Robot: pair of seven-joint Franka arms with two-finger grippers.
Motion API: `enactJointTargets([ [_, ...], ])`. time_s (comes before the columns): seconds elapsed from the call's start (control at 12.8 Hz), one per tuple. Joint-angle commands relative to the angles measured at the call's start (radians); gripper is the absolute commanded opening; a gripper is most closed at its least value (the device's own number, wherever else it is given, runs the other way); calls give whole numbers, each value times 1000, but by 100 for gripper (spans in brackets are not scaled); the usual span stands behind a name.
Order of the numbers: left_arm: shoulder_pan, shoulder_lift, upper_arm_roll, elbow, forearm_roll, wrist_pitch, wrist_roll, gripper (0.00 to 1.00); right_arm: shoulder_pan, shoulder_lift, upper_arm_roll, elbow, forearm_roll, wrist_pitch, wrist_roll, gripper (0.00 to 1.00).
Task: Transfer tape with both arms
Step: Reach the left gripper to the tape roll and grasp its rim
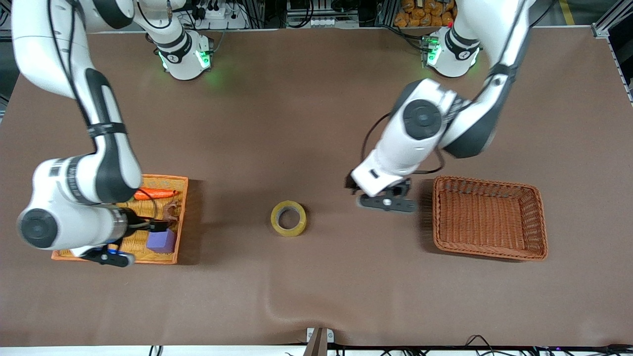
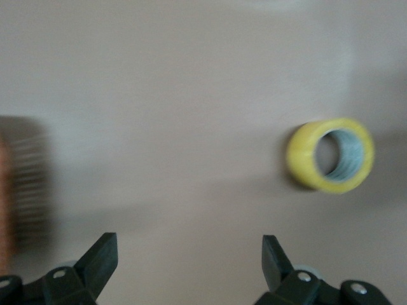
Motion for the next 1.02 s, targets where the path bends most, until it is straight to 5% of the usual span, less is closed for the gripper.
enactJointTargets([
  [0.0,-107,163,28,129,15,79,-141,100,-60,-129,23,-148,32,10,-129,100],
  [0.47,-164,303,78,181,8,224,-292,100,-71,-411,21,-502,46,171,-150,100],
  [0.7,-201,370,78,236,6,270,-376,100,-67,-475,23,-484,44,90,-170,100],
  [0.94,-221,432,79,284,6,353,-398,100,-81,-476,15,-345,39,-63,-251,100],
])
